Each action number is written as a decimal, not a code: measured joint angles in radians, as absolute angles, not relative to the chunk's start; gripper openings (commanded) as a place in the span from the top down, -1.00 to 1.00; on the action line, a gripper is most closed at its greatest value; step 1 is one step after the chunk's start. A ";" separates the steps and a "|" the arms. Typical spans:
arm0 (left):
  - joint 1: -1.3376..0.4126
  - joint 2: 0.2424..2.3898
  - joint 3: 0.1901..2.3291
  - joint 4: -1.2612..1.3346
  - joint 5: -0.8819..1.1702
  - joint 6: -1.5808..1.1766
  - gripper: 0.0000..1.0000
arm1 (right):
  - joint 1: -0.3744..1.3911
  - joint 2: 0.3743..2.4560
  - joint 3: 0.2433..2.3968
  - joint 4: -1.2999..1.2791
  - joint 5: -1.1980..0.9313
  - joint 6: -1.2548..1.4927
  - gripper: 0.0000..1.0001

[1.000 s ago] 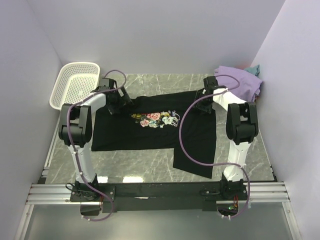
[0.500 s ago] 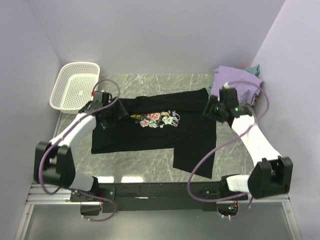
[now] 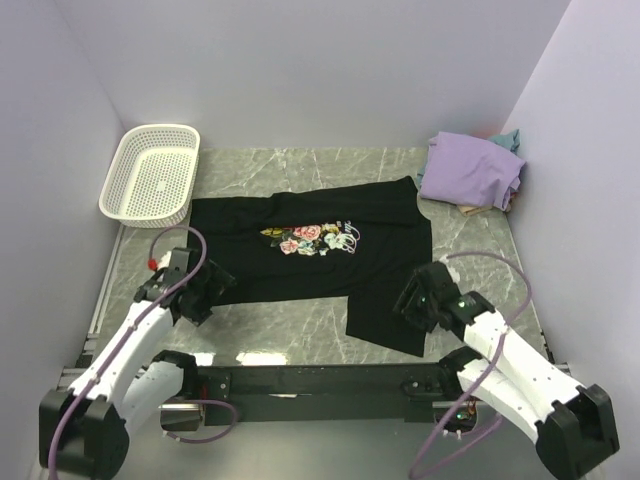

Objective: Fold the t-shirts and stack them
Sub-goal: Fold the tshirt

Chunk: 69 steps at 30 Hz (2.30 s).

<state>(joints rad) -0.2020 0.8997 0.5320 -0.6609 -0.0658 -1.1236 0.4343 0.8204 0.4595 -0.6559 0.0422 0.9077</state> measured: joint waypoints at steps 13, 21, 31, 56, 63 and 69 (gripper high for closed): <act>-0.208 0.926 0.583 -0.852 -0.295 -1.269 -0.99 | 0.527 0.648 0.372 -0.827 0.179 1.100 -0.41; -0.208 1.153 0.684 -0.816 -0.315 -1.211 -0.99 | 0.633 0.736 0.387 -0.865 0.201 1.168 -0.42; -0.208 1.245 0.702 -0.748 -0.302 -1.119 -0.99 | 0.732 0.875 0.541 -1.013 0.289 1.289 -0.49; -0.208 1.332 0.756 -0.655 -0.170 -0.906 -0.99 | 0.885 1.205 0.637 -1.155 0.416 1.556 -0.67; -0.208 1.332 0.758 -0.655 -0.155 -0.891 -0.99 | 0.964 1.161 0.544 -1.089 0.394 1.642 -0.63; -0.208 1.332 0.758 -0.653 -0.135 -0.876 -0.99 | 0.997 1.099 0.505 -1.062 0.393 1.711 -0.58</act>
